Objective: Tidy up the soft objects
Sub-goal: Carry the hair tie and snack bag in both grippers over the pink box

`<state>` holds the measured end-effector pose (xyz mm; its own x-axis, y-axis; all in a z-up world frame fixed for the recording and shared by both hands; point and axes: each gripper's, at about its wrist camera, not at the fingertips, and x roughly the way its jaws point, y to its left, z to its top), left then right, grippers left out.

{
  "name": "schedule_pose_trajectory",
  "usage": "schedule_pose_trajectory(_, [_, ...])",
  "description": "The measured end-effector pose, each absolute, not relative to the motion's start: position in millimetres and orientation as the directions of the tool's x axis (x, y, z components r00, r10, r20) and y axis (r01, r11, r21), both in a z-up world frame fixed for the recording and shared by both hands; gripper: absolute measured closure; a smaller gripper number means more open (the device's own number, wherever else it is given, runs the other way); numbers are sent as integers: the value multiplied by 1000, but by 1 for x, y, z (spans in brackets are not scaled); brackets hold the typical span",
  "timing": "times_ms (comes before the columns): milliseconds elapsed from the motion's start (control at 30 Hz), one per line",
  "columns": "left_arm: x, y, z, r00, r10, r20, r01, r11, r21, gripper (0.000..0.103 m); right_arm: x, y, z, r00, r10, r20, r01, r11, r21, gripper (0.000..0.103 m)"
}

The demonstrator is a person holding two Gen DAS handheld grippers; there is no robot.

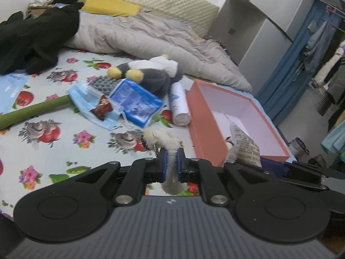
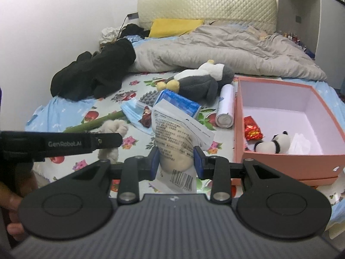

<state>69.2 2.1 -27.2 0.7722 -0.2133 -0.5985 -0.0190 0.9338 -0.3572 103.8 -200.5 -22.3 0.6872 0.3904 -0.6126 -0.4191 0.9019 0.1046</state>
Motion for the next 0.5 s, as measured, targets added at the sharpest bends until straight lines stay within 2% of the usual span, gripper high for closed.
schedule_pose_trajectory(500, [97,-73,-6,751,-359,-555,171,917,-361,92,94,-258,-5,769,288,-571,-290,953,90,66])
